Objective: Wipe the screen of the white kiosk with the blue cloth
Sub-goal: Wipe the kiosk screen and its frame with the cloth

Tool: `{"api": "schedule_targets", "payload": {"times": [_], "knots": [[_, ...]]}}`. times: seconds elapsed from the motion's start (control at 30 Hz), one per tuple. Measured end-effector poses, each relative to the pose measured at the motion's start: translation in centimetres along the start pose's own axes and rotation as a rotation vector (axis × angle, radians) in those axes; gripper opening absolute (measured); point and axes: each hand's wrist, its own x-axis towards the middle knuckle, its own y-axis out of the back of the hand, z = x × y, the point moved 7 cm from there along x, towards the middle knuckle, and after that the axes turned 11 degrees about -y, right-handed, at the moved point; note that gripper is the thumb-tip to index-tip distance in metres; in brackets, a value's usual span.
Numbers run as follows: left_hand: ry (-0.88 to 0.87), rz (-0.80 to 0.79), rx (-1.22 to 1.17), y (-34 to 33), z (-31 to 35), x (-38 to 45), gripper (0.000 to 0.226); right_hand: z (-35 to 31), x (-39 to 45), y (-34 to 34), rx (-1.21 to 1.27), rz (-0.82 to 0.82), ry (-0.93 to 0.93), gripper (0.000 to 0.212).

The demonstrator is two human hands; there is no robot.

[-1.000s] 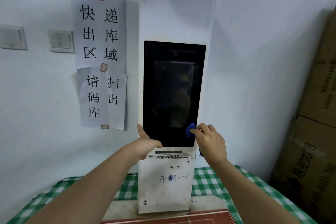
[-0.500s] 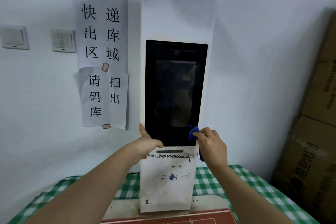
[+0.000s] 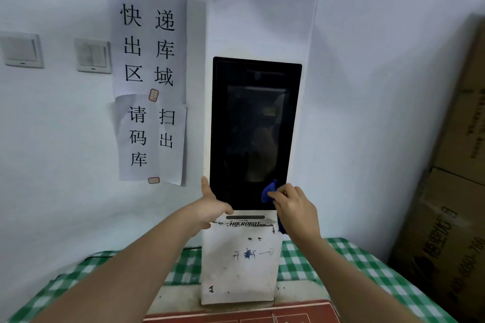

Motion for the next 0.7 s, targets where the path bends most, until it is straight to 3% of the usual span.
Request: {"api": "schedule_targets", "payload": {"times": [0.13, 0.27, 0.4, 0.5, 0.6, 0.7], "knots": [[-0.008, -0.01, -0.025, 0.4, -0.3, -0.2, 0.099, -0.9, 1.9, 1.7, 0.153, 0.138, -0.176, 0.025], [-0.016, -0.023, -0.045, 0.6, -0.6, -0.2, 0.099, -2.1, 0.9, 0.2, 0.172, 0.15, -0.255, 0.026], [-0.019, -0.015, -0.049, 0.5, -0.8, -0.1, 0.101, -4.7, -0.4, -1.9, 0.05, 0.025, -0.054, 0.046], [-0.023, -0.016, -0.051, 0.5, -0.7, -0.1, 0.1, -4.3, -0.1, -1.4, 0.052, 0.027, -0.016, 0.04], [-0.026, -0.031, -0.051, 0.8, -0.7, -0.1, 0.098, -2.1, 0.1, -0.6, 0.168, 0.082, -0.226, 0.024], [-0.029, -0.043, -0.05, 1.2, -0.9, -0.1, 0.097, -2.1, -0.1, -1.2, 0.227, 0.09, -0.369, 0.022]]}}
